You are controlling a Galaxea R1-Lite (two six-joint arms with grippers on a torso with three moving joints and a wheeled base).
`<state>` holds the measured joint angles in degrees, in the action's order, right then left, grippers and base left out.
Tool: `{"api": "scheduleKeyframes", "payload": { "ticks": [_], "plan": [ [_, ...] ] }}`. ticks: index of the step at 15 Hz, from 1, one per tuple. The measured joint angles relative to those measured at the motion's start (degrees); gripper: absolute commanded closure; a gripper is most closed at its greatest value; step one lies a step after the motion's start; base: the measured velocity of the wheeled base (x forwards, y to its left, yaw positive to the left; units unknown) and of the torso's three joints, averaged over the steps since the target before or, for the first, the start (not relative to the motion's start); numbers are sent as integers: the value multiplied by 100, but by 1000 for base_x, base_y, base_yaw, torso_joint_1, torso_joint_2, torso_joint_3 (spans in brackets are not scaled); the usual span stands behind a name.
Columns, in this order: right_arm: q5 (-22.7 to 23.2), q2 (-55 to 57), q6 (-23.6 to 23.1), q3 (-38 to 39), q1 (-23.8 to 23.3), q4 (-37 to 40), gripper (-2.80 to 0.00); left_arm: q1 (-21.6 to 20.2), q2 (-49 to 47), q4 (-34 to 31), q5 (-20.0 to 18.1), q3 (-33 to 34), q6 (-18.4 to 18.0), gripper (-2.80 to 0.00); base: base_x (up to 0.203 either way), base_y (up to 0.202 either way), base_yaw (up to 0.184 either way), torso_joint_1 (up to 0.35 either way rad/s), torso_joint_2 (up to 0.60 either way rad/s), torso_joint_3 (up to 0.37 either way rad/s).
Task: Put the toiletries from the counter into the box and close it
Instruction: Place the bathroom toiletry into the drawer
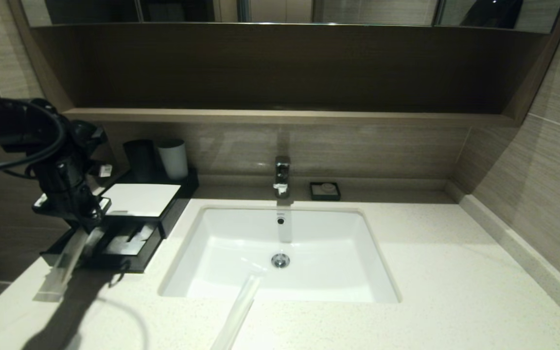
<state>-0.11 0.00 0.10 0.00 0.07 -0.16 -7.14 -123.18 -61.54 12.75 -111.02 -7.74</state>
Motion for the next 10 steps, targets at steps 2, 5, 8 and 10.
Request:
{"api": "scheduleKeyframes", "payload": {
  "ticks": [2,5,8,10],
  "plan": [
    [1,0,0,0,0,0,0,-43,-62,105,-22,0,-13,0,0,0,0,0,0,0],
    [1,0,-2,0,0,2,0,-54,-130,120,-51,0,-9,0,0,0,0,0,0,0],
    [1,0,0,0,0,0,0,-62,-187,63,-63,0,-2,0,0,0,0,0,0,0],
    [1,0,0,0,0,2,0,-54,-213,62,-63,2,2,0,0,0,0,0,0,0]
  ]
}}
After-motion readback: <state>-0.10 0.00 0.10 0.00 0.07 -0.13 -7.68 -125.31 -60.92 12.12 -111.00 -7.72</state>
